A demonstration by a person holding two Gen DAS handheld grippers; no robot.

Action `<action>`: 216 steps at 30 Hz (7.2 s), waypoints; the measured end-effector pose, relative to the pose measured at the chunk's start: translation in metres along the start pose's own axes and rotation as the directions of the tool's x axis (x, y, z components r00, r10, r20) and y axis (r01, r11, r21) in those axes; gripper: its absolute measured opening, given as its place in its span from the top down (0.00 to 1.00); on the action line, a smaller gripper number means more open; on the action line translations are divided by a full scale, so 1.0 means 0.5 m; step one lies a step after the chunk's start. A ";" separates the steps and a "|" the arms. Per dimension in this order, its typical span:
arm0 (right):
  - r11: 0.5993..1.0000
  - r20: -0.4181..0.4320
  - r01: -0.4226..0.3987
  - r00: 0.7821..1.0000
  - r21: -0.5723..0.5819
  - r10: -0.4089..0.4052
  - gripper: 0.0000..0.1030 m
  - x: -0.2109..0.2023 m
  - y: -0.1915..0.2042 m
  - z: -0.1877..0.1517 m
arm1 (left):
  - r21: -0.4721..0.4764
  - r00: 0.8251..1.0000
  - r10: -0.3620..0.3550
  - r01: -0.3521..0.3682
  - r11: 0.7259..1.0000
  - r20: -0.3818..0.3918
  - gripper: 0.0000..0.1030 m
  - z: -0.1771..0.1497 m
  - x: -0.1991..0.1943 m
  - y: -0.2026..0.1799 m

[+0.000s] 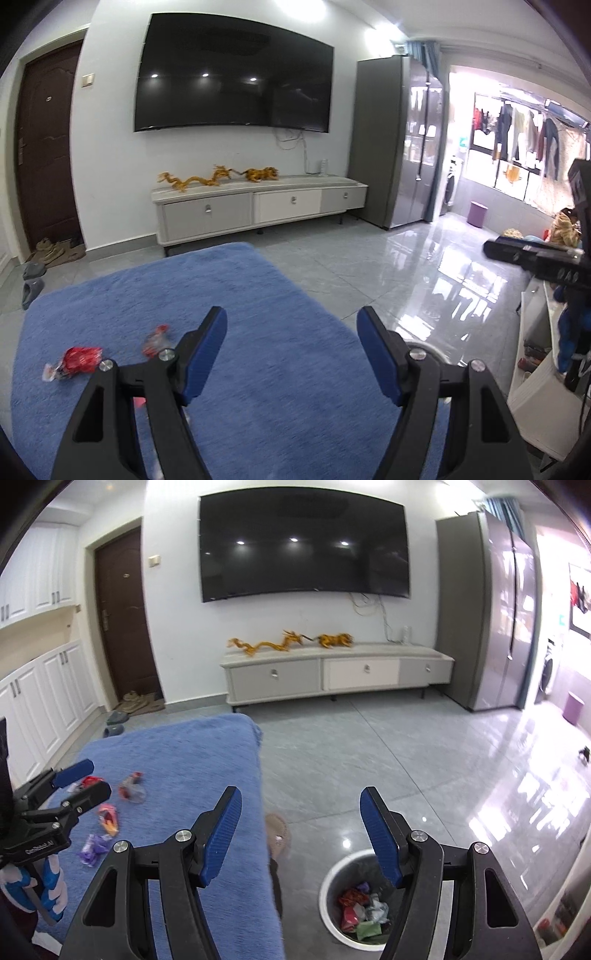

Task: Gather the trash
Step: 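Move both open tools back over the remaining wrappers on the rug, then grasp the purple wrapper with the left tool while the right grasps the pink-orange wrapper, then carry both wrappers over the trash bin and open both tools to drop them, then move both open tools back over the last wrappers on the rug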

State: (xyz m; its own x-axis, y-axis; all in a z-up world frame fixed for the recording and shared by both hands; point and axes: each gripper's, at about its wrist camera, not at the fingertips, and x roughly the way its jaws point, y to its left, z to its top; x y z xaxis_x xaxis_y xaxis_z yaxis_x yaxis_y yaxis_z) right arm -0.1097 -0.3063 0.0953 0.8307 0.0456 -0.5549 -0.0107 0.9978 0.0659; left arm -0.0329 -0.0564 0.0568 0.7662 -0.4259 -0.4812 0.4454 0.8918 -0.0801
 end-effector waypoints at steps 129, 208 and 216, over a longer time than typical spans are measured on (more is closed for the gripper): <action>0.892 -0.353 0.101 0.933 0.441 0.069 0.65 0.341 -0.448 -0.342 | 0.000 0.696 -0.360 0.459 0.888 -0.622 0.56 -0.054 0.620 -0.522; 0.998 -0.129 0.059 0.990 0.022 -0.056 0.44 0.093 0.026 0.004 | -0.162 0.997 0.025 -0.037 0.986 -0.076 0.29 -0.010 0.119 0.018; 0.996 -0.161 -0.061 0.986 -0.066 0.050 0.44 0.172 0.147 0.040 | -0.192 0.984 0.163 -0.173 0.966 -0.066 0.28 -0.038 0.083 0.222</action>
State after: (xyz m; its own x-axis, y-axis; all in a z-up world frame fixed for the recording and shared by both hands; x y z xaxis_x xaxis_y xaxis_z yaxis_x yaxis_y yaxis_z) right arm -0.0282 -0.2300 0.0691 0.7286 0.1023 -0.6773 -0.0983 0.9942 0.0444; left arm 0.0398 0.0279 0.0111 0.7962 -0.2635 -0.5446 0.2085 0.9645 -0.1619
